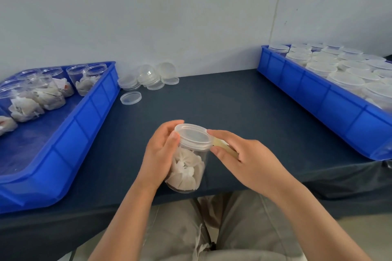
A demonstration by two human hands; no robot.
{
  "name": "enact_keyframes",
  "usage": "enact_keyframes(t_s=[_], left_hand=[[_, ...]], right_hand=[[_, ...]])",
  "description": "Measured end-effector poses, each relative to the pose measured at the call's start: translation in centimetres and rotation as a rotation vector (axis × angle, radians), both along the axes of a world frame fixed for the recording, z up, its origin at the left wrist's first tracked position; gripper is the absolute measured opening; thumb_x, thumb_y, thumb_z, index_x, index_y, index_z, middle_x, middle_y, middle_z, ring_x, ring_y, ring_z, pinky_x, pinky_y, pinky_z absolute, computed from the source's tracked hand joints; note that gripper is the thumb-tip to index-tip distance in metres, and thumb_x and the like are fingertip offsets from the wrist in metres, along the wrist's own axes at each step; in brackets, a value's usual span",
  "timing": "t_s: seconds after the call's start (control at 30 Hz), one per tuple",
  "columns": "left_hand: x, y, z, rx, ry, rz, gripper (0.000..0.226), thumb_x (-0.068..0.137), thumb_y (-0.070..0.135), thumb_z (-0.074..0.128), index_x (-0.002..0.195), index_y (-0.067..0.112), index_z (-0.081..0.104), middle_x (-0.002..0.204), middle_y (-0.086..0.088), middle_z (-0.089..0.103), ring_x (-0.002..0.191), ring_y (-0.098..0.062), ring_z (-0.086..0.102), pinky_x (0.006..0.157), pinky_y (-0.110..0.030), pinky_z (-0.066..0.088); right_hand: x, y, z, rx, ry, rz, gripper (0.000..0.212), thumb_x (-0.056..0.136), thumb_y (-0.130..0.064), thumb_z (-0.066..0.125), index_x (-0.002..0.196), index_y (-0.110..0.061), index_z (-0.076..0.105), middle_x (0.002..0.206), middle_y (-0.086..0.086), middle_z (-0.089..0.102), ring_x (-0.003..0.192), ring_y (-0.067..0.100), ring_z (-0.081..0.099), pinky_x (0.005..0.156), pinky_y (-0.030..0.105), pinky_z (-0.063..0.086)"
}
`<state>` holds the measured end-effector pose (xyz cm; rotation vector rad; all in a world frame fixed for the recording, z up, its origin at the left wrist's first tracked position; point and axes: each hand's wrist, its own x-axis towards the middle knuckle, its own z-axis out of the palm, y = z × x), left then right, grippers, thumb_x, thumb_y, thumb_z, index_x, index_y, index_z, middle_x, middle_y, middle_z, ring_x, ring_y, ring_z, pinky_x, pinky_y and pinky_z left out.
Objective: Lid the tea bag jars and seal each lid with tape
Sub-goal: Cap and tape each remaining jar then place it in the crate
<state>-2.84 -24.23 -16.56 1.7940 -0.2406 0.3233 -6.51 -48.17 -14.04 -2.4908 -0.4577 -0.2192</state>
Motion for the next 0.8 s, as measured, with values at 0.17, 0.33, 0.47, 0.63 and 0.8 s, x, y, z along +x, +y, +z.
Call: enact_keyframes(t_s=[0.17,0.33,0.47,0.63,0.8], left_hand=[[-2.5,-1.2,0.8,0.142,-0.177,0.255,0.048,0.099,0.064,0.049,0.136,0.038,0.064,0.123,0.033,0.068,0.118,0.011,0.063,0.09,-0.005,0.048],[-4.0,-4.0,0.8,0.323,-0.04,0.265,0.109,0.065,0.103,0.053,0.154,0.043,0.034,0.148,0.031,0.049,0.132,0.013,0.046,0.096,-0.011,0.038],[-2.8,-3.7,0.9,0.231,-0.026,0.289,0.093,0.07,0.089,0.065,0.149,0.046,0.042,0.14,0.032,0.057,0.126,0.01,0.054,0.093,-0.011,0.043],[-1.1,-2.0,0.8,0.175,0.005,0.19,0.079,0.075,0.079,0.062,0.146,0.047,0.049,0.13,0.032,0.064,0.12,0.006,0.063,0.092,-0.017,0.053],[-0.1,0.6,0.9,0.132,-0.015,0.034,0.058,0.087,0.068,0.057,0.141,0.043,0.058,0.133,0.041,0.059,0.124,0.015,0.056,0.09,0.0,0.042]], right_hand=[[-0.5,0.4,0.5,-0.046,-0.067,-0.071,0.048,0.101,-0.072,0.038,0.146,-0.057,0.044,0.076,-0.041,0.057,0.074,-0.007,0.059,0.061,0.014,0.039],[-1.0,0.7,0.6,-0.07,-0.084,-0.116,0.051,0.1,-0.067,0.039,0.147,-0.052,0.05,0.066,-0.036,0.053,0.066,-0.004,0.055,0.059,0.013,0.036],[-0.7,0.7,0.4,-0.012,0.009,-0.031,0.055,0.101,-0.068,0.042,0.154,-0.053,0.037,0.077,-0.046,0.053,0.067,-0.005,0.055,0.057,0.017,0.034],[-0.2,0.4,-0.2,0.053,0.104,0.071,0.069,0.099,-0.073,0.045,0.158,-0.058,0.015,0.075,-0.021,0.057,0.066,0.005,0.057,0.056,0.02,0.04],[0.4,-1.1,-0.2,0.089,0.154,0.141,0.055,0.102,-0.072,0.041,0.152,-0.065,0.02,0.073,-0.005,0.06,0.061,0.008,0.055,0.056,0.022,0.038]])
